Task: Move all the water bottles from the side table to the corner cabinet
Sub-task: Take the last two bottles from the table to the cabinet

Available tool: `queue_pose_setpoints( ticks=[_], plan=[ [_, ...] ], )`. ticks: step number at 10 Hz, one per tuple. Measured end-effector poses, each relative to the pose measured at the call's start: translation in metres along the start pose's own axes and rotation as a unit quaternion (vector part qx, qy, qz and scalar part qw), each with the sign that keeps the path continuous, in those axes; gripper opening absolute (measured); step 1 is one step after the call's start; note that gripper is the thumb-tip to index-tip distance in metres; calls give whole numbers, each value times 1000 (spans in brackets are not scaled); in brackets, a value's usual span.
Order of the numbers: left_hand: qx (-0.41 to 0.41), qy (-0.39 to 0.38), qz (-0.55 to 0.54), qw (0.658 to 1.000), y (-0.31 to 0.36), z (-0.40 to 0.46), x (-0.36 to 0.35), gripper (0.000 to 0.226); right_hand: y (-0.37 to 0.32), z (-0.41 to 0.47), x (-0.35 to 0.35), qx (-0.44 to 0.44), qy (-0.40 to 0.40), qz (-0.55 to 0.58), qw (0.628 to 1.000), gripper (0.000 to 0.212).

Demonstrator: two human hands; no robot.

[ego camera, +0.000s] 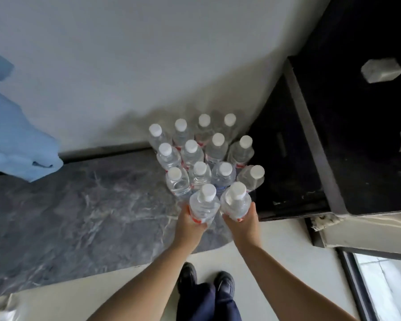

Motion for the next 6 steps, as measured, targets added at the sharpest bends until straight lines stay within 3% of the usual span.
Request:
queue_pose_setpoints(
  ticks=[2, 3, 5, 6],
  plan=[
    [-85, 70, 4, 994, -21, 42, -25, 66, 33, 40, -38, 8, 55, 16, 998, 61],
    [-96, 70, 4, 993, -30, 51, -34, 62, 47, 47, -44, 12, 48, 20, 999, 62],
    [-108, 28, 11, 994, -24, 52, -34, 59, 55, 49, -38, -12, 3, 11, 1000, 69],
    [-91, -12, -11, 996, -16, 46, -30, 68, 47, 43, -35, -26, -24, 24, 999, 74]
  ],
)
Point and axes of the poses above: each hand's wrist, its own z-axis towards the middle knuckle, its own x-axis out of the back of the hand, y = z × x, the point moved 3 cm from there along z, towards the middle knuckle, and after that the axes turned 8 degrees about x, right-handed, at the moved point
